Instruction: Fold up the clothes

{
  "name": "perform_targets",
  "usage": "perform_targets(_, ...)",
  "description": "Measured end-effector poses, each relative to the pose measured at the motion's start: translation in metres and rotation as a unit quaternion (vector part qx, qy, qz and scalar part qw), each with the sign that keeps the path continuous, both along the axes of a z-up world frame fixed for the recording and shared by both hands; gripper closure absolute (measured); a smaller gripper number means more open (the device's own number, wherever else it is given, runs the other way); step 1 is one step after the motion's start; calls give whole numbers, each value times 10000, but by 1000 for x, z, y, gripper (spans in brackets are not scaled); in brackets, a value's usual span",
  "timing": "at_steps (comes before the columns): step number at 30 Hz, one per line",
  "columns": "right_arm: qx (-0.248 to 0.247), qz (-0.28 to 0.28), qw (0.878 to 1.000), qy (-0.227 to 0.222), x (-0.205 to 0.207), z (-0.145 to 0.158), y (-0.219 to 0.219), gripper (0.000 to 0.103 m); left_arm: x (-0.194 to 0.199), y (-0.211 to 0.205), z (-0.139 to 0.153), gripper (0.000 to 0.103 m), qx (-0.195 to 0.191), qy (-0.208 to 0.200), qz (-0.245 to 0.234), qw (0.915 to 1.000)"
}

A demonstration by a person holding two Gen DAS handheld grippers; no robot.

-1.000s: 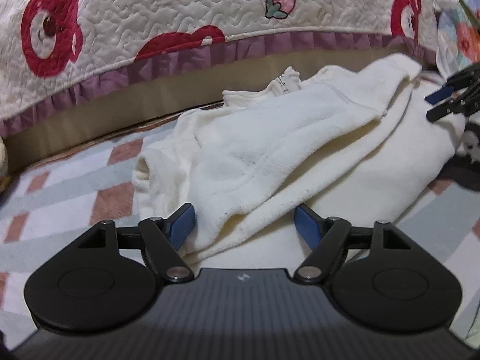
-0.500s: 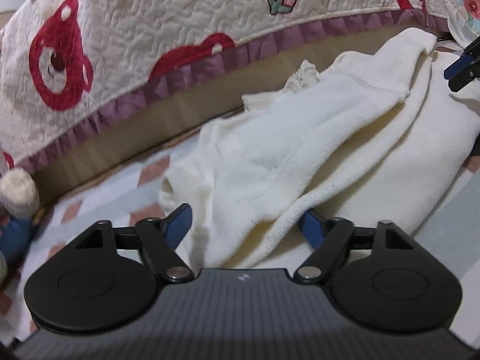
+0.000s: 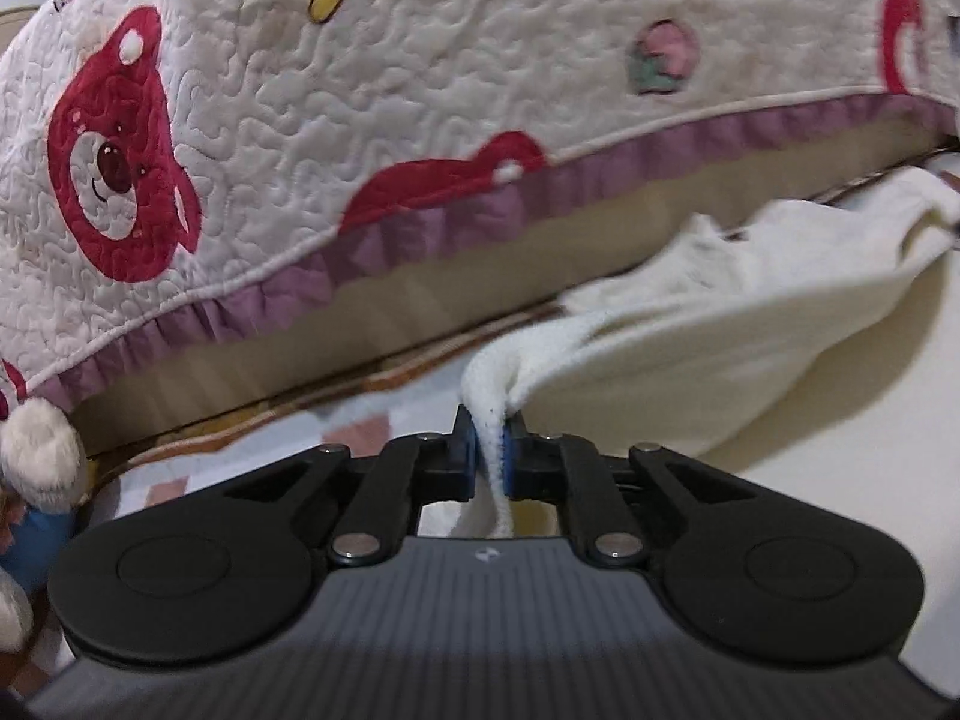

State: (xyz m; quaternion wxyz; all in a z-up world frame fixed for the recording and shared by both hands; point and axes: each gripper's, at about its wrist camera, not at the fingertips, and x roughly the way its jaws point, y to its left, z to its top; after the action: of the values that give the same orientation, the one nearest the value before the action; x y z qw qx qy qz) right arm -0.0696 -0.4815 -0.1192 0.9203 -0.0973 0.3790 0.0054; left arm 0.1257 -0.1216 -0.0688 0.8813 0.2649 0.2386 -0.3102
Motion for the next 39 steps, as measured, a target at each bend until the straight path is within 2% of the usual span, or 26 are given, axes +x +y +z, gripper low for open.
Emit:
perform_targets(4,40,-287,9989,-381,23,4,-24,46,37,-21,-6,96,271,45,64,9996)
perform_targets(8,-150,-353,9991,-192,46,-5,-35,46,58,-32,-21,96,343,90,165,9992)
perform_targets(11,68,-406,9992,-26,65,-7,-44,42,77,-41,-30,96,318,183,330,9988)
perform_targets(14,272,-663,9974,-23,81,-8,-54,40,88,-44,-44,96,263,437,530,9973)
perform_targets(17,402,-950,9946,-101,90,-9,-62,40,90,-47,-54,95,352,456,554,9968)
perform_targets(19,500,-1136,9921,-175,96,-7,-68,41,93,-48,-56,88,426,492,580,9962)
perform_targets(20,549,-1229,9907,-213,99,-6,-71,47,94,-48,-55,77,452,535,622,9956)
perform_targets(21,691,-1393,9874,-297,100,-4,-76,63,95,-46,-56,61,494,534,699,9949)
perform_targets(22,1120,-1720,9774,-500,97,-1,-85,70,94,-43,-56,54,519,491,794,9943)
perform_targets(23,1676,-1996,9629,-699,91,0,-96,71,89,-38,-56,45,495,367,913,9939)
perform_targets(24,2180,-2232,9458,-900,85,1,-107,71,84,-33,-55,44,423,327,982,9937)
perform_targets(25,2437,-2336,9353,-1062,78,2,-112,71,80,-28,-53,44,294,373,1038,9935)
perform_targets(28,2218,-2311,9403,-1154,65,6,-113,70,66,-14,-47,44,-111,508,1183,9916)
perform_targets(29,2105,-2277,9436,-1158,61,7,-112,69,59,-12,-43,44,-271,523,1125,9919)
perform_targets(32,1536,-1878,9647,-1019,52,11,-97,66,36,-14,-34,46,-481,487,616,9958)
perform_targets(34,1501,-1516,9739,-769,51,11,-86,58,18,-25,-33,44,-361,591,-105,9975)
perform_targets(35,1595,-1484,9745,-536,54,8,-81,53,9,-33,-34,43,-214,692,-500,9961)
perform_targets(37,1782,-1416,9737,-69,60,2,-71,53,-8,-58,-49,40,627,938,-1402,9837)
perform_targets(39,1853,-1360,9723,420,72,-3,-57,53,-27,-78,-62,40,1216,444,-1835,9745)
